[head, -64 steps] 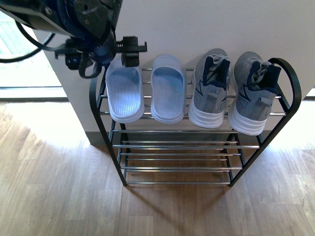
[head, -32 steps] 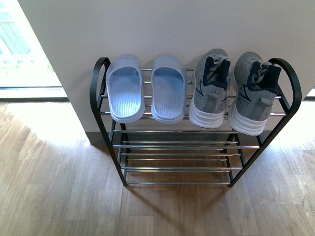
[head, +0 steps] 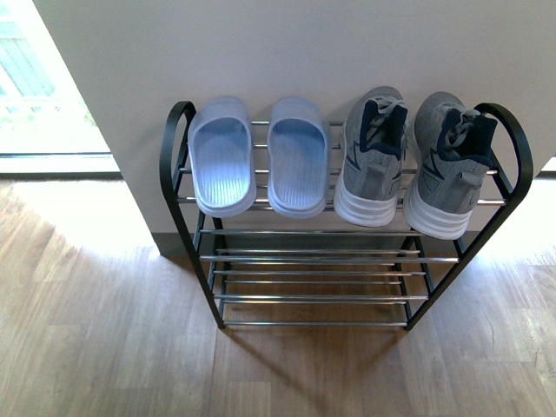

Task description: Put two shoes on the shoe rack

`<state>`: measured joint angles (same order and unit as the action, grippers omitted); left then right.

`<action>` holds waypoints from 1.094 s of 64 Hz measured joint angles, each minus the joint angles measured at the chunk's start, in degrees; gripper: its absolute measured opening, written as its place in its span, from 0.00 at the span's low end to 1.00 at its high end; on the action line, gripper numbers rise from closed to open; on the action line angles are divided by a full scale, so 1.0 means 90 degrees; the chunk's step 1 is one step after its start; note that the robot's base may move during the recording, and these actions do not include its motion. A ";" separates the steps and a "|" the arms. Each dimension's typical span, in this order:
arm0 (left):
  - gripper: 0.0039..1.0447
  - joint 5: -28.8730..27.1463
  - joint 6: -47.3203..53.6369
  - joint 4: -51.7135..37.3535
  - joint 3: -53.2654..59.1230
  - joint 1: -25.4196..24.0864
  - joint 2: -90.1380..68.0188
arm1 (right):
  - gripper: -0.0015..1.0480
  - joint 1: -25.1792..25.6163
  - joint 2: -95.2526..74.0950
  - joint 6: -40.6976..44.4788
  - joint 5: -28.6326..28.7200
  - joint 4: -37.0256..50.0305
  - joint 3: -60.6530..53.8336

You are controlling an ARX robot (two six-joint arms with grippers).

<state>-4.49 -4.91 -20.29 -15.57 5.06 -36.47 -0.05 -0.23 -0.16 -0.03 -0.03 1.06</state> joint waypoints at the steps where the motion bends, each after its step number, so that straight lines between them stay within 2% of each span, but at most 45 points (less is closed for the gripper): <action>1: 0.52 0.0253 0.0104 -0.0027 0.0070 -0.0107 0.0068 | 0.91 0.0000 0.0000 0.0000 0.0000 0.0000 -0.0002; 2: 0.46 0.0430 0.0204 -0.0056 0.0189 -0.0301 0.0172 | 0.91 0.0000 0.0000 0.0000 0.0000 0.0000 -0.0002; 8: 0.32 0.0427 0.0347 -0.0075 0.0435 -0.0532 0.0381 | 0.91 0.0000 0.0000 0.0000 -0.0005 0.0000 0.0000; 20: 0.01 0.0495 0.0425 -0.0058 0.0852 -0.0546 0.0855 | 0.91 0.0000 0.0000 0.0000 0.0000 0.0000 0.0000; 70: 0.01 0.0498 0.0483 0.0687 0.1644 -0.0546 0.2467 | 0.91 0.0000 0.0000 0.0000 0.0002 0.0000 0.0000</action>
<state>-0.01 -0.56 -14.11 -0.78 0.14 -14.26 -0.05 -0.23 -0.16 -0.01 -0.03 1.06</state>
